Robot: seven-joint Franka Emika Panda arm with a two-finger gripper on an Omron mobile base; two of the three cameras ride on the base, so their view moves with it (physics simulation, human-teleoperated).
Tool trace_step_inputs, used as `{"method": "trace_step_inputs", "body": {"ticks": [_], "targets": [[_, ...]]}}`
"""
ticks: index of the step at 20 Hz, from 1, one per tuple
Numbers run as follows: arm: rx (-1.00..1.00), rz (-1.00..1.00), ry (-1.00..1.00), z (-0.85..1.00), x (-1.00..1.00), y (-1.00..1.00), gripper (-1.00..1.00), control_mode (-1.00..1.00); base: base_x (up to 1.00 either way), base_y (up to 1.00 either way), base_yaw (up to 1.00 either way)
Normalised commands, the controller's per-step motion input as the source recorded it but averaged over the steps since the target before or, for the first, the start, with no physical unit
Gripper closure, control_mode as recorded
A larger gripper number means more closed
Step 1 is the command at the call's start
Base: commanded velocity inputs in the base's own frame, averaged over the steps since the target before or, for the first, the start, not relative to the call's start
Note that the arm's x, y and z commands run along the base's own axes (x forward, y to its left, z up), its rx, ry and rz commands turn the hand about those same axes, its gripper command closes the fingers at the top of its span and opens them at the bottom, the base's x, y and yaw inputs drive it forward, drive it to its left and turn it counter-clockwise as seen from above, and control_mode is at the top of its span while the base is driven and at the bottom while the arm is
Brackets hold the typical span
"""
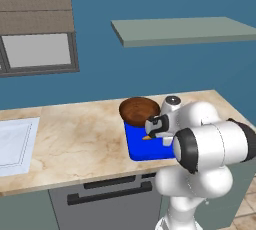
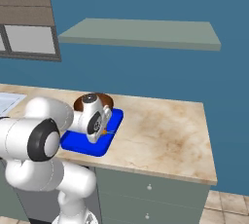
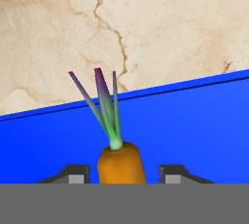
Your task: Place the two vegetables and bowl onto the tray for setting up a vegetable dip station.
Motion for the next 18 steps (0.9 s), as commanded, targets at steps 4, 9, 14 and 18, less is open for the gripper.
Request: {"method": "trace_step_inputs", "body": {"ticks": [4,9,14,18], "targets": [[0.0,-0.06,0.0,0.01,-0.11,0.0,-1.0,-1.0,0.0,0.0,0.0],[0.0,-0.08,0.0,0.46,-0.11,-0.03,-1.0,-1.0,0.0,0.0,0.0],[0.0,-0.11,0.02,0.39,-0.13,-0.04,-1.0,-1.0,0.0,0.0,0.0],[0.04,-0.14,0.04,0.07,-0.38,-0.02,-1.0,-1.0,0.0,0.0,0.0]]}}
